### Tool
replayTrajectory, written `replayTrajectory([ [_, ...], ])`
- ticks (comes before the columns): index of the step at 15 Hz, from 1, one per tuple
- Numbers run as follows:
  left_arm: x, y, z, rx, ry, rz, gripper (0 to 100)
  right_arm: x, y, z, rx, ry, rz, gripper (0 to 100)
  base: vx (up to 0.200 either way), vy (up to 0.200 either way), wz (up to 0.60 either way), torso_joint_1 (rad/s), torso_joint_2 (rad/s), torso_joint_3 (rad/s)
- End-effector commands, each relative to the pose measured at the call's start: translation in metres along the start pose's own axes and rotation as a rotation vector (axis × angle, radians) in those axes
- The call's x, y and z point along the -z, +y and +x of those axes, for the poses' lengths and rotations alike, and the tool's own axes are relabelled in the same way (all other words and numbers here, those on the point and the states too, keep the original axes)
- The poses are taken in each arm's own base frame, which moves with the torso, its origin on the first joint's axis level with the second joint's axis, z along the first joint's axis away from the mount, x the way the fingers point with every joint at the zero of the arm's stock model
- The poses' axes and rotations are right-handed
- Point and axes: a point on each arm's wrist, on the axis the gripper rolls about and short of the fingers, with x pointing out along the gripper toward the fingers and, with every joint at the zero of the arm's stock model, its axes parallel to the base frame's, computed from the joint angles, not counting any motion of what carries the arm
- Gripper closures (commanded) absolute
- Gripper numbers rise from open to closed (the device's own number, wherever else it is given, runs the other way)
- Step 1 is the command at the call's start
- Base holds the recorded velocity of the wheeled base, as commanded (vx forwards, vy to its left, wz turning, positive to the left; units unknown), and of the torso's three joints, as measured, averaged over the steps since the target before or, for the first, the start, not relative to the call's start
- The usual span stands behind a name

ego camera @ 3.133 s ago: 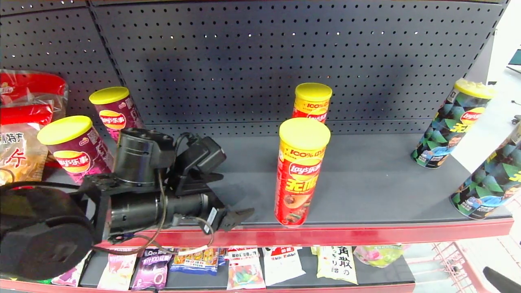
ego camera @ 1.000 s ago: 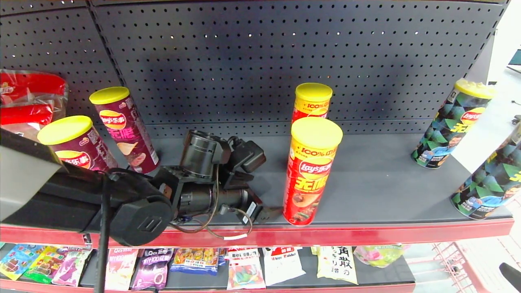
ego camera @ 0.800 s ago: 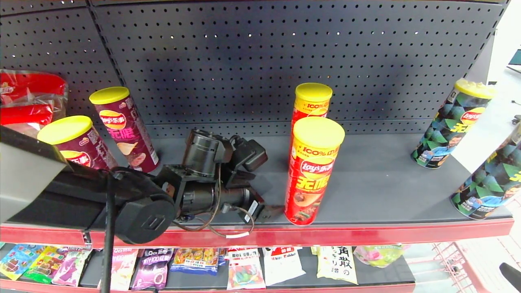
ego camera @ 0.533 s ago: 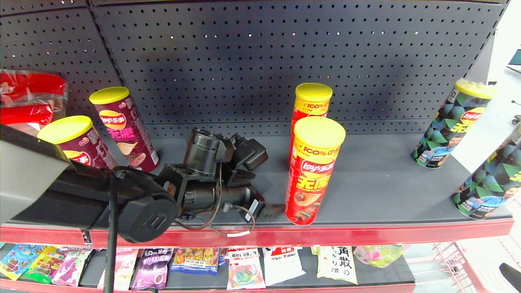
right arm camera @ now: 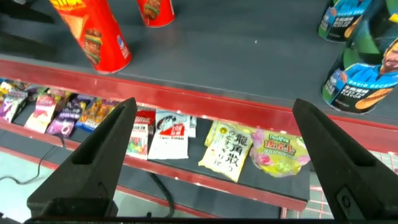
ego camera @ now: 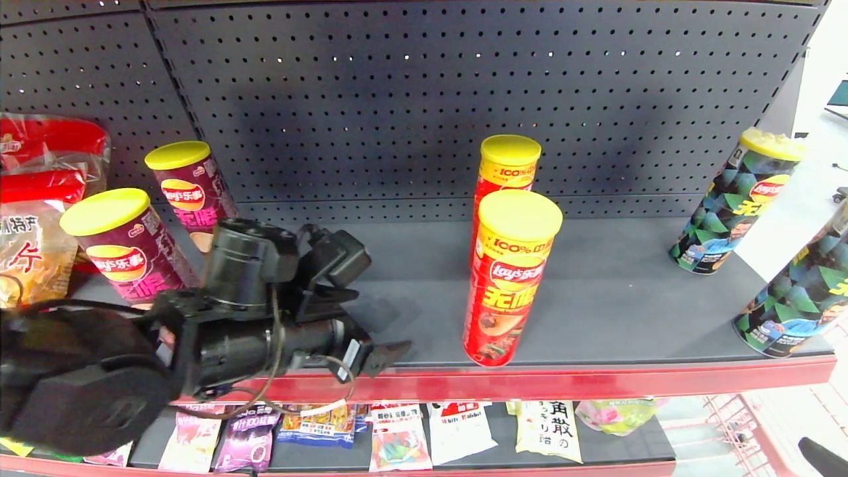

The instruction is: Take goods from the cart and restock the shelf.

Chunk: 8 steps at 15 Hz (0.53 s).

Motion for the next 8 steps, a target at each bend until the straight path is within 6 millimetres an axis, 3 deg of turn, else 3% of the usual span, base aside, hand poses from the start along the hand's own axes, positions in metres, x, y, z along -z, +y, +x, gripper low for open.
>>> replayTrajectory([
  [1, 0.013, -0.006, -0.093, -0.113, -0.121, -0.094, 0, 0.003, 0.000, 0.000, -0.008, 0.019, 0.003, 0, 0.000, 0.000, 0.00, 0.000, 0.00, 0.000],
  [4, 0.065, -0.024, -0.182, -0.205, -0.110, -0.109, 0, 0.015, 0.002, -0.008, -0.025, -0.002, -0.015, 0, 0.000, 0.000, 0.00, 0.000, 0.00, 0.000],
  [6, 0.103, -0.034, -0.224, -0.273, -0.072, -0.182, 0, 0.024, 0.002, -0.013, 0.000, 0.014, -0.023, 0, 0.000, 0.000, 0.00, 0.000, 0.00, 0.000],
  [8, 0.134, -0.045, -0.249, -0.447, -0.037, -0.295, 0, 0.027, 0.001, -0.016, 0.080, 0.053, -0.016, 0, 0.000, 0.000, 0.00, 0.000, 0.00, 0.000],
])
